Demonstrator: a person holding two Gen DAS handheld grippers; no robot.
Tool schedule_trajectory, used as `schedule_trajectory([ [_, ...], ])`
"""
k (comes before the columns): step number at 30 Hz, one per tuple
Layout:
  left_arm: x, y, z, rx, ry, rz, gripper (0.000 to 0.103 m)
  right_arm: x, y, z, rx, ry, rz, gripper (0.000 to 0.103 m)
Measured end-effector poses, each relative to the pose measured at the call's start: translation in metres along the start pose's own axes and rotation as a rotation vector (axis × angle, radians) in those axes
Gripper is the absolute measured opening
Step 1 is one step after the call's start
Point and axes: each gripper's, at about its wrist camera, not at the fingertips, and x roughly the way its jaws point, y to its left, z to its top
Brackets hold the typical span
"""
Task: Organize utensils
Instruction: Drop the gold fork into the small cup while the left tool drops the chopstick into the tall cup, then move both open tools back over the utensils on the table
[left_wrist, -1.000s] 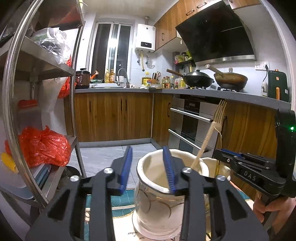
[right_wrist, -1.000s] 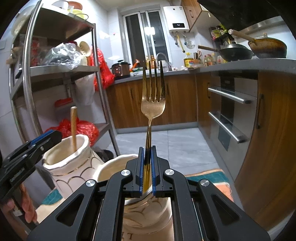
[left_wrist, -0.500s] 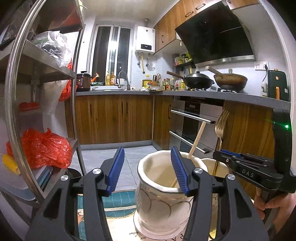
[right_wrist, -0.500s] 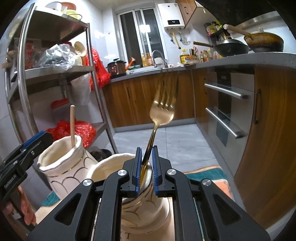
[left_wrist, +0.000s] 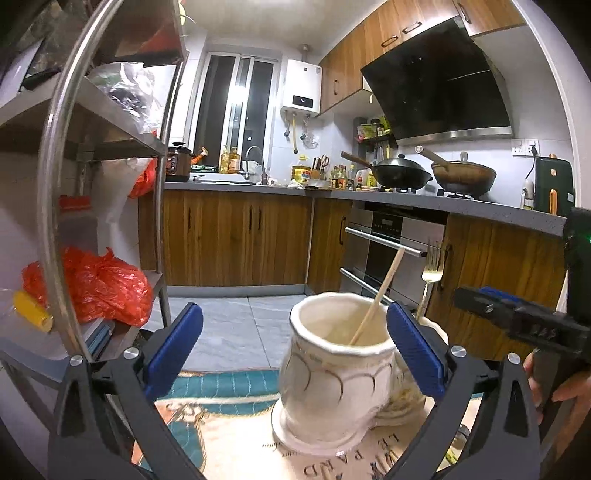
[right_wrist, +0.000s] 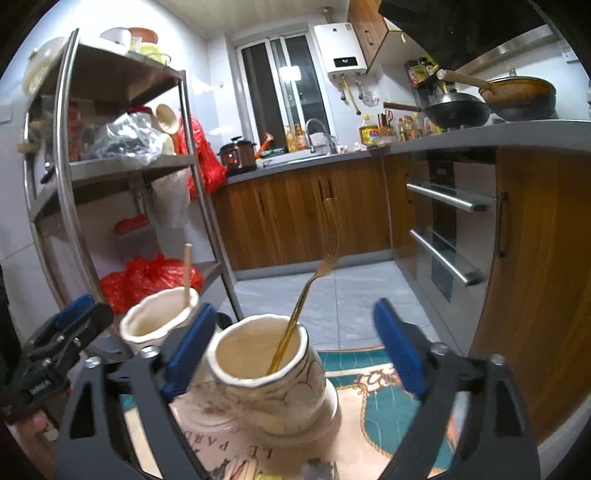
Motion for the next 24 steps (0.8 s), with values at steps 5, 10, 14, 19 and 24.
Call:
schedule_trajectory([
  [5,-0.027,0.0,-0.005,-0.005,-0.008,0.006,0.098,-0.031,0.001,-0.006,-0.017,-0.018,-0.033,0.097],
  [10,-0.052,-0.004,-0.013,0.027,0.027,-0.008,0.098,-0.061,0.006,-0.022,-0.06,-0.02,-0.062,0.098],
  [14,-0.066,-0.012,-0.021,0.08,0.08,-0.028,0.098,-0.075,0.001,-0.038,-0.045,0.024,-0.077,0.098],
  [19,-0.083,-0.023,-0.03,0.175,0.134,-0.063,0.098,-0.083,-0.008,-0.053,-0.058,0.1,-0.101,0.098],
  [24,-0.092,-0.026,-0.038,0.172,0.205,-0.127,0.098,-0.094,-0.022,-0.069,-0.063,0.187,-0.114,0.098],
])
